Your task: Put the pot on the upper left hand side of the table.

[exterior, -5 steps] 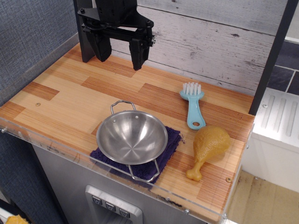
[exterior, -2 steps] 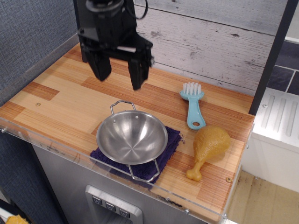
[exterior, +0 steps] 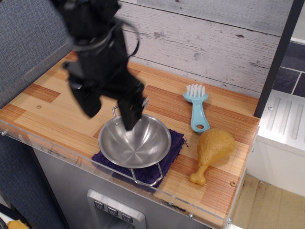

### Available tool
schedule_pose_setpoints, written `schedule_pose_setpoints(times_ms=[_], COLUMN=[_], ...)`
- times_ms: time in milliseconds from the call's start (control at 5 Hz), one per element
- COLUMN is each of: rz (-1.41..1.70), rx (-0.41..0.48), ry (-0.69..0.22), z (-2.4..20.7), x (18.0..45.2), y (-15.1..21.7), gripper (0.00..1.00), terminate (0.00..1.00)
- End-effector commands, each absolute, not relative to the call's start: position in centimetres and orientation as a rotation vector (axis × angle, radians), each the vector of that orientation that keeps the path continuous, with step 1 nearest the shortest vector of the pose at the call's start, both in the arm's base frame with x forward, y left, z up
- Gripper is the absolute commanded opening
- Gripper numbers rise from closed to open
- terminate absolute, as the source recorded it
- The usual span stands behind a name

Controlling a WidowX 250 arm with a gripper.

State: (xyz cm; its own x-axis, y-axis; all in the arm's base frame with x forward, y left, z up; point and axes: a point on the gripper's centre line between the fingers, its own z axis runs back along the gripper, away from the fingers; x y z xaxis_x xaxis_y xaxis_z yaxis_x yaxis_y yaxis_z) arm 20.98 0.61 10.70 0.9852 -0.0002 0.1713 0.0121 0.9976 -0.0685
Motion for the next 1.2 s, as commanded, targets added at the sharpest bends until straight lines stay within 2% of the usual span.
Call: schedule_pose_setpoints(times_ms=[0, 200, 1000], rz=[0.072, 0.076, 0.061], rx=[-0.063, -0.045, -0.022], ry=[-0.113, -0.076, -0.085], z=[7.4, 6.4, 5.0], x=[20.8, 21.5, 24.2], y=[1.7, 1.9, 0.3], gripper=[1.0, 1.0, 1.0], terminate=[0.0, 0.0, 0.0])
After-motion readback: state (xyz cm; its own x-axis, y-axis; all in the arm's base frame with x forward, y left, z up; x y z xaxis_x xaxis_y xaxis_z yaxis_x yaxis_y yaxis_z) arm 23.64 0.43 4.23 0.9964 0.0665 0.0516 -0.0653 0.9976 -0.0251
